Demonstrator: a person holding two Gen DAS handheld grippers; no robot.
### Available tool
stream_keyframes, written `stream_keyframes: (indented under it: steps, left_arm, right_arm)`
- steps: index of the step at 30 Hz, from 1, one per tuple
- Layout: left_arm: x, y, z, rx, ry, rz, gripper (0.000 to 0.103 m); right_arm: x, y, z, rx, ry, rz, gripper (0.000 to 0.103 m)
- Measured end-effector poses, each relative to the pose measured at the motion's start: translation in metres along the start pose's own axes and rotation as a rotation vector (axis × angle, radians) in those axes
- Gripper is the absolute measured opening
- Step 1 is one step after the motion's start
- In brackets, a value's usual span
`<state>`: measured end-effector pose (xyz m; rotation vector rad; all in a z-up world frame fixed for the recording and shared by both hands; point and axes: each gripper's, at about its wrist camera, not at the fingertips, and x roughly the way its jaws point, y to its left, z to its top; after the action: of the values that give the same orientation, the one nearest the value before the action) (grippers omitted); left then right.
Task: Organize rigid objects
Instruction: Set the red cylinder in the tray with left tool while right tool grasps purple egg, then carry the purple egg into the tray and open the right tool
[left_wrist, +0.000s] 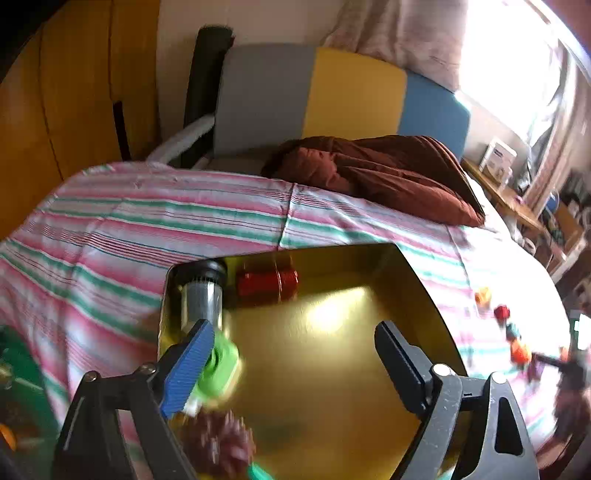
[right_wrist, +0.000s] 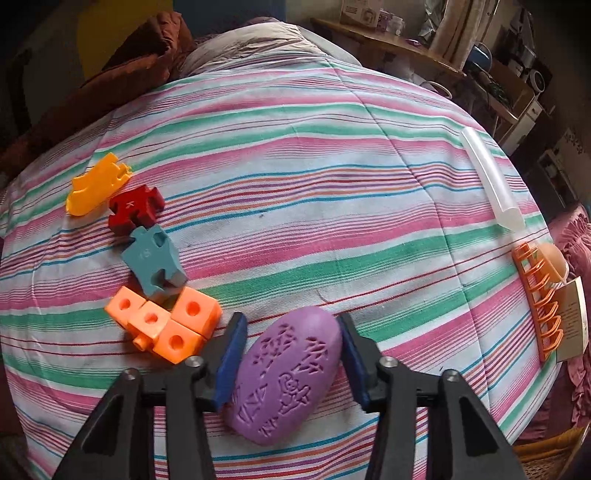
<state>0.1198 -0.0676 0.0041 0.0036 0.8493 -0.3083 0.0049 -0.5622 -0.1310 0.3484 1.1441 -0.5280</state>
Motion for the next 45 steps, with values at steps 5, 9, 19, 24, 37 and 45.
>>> stream_keyframes:
  steps: [5, 9, 19, 24, 37, 45]
  left_arm:
    - [-0.028, -0.016, -0.037, 0.051, -0.027, 0.016, 0.090]
    - [-0.037, -0.019, -0.055, 0.077, -0.033, 0.041, 0.090]
    - [-0.044, -0.003, -0.069, 0.040, -0.016, 0.049, 0.090]
    - [-0.051, 0.003, -0.072, 0.027, -0.029, 0.032, 0.090]
    - [-0.052, 0.003, -0.079, 0.000, -0.005, -0.009, 0.090]
    - [-0.050, -0.003, -0.081, 0.019, 0.017, 0.016, 0.090]
  right_arm:
    - [-0.006, -0.012, 0.002, 0.064, -0.026, -0.016, 0.040]
    - [-0.025, -0.025, 0.005, 0.136, -0.119, 0.012, 0.039]
    - [-0.069, 0.039, 0.000, -0.048, -0.232, 0.232, 0.005]
    - [-0.056, 0.053, -0.002, -0.024, -0.171, 0.229, 0.005]
    - [-0.029, -0.021, 0.001, 0.316, -0.019, 0.287, 0.042]
    - [0.011, -0.003, 0.024, 0.284, 0.008, 0.237, 0.044]
